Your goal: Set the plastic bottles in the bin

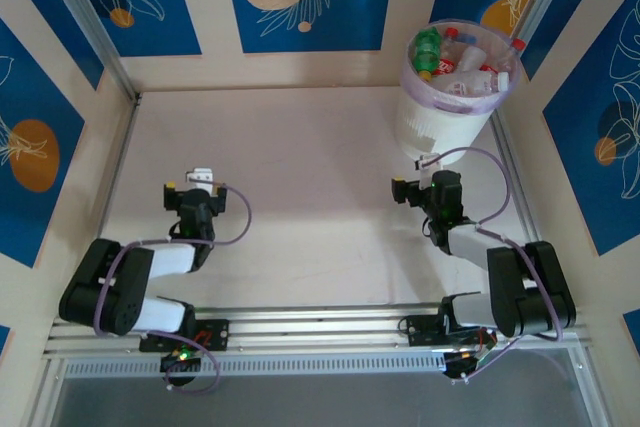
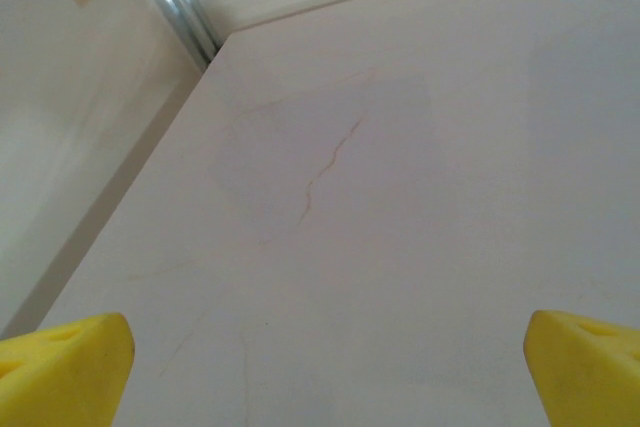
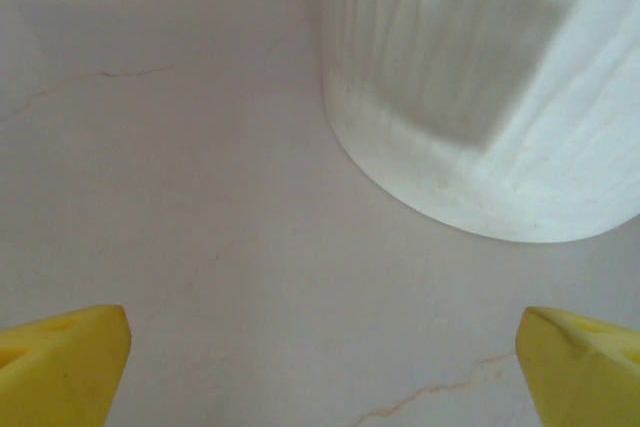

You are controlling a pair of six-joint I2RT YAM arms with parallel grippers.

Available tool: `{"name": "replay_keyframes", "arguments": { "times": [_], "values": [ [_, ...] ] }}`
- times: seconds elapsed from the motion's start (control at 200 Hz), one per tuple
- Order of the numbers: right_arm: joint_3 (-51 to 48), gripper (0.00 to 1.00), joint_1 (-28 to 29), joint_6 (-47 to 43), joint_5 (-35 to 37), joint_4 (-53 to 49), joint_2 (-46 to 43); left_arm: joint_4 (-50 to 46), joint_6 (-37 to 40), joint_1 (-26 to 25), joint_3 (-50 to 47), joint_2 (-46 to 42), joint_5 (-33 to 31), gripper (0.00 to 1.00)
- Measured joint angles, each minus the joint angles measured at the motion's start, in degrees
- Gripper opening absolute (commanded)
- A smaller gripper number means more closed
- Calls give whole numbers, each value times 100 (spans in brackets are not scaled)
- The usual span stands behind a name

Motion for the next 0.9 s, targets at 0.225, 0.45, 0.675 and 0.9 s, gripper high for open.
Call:
{"name": "replay_keyframes", "arguments": {
  "times": [0.225, 0.45, 0.675, 0.9],
  "values": [
    [15, 99, -107, 11, -199, 179, 144, 50, 55, 37, 157, 26, 201, 100],
    [17, 99, -107, 101, -365, 507, 269, 321, 31, 66, -35, -76, 533, 100],
    [2, 99, -151, 210, -490, 944, 739, 1335, -118, 245, -151, 802, 1027, 100],
    [-39, 99, -400, 380, -686, 1587, 1121, 1554, -127, 251, -103, 1158, 1213, 100]
  ]
}}
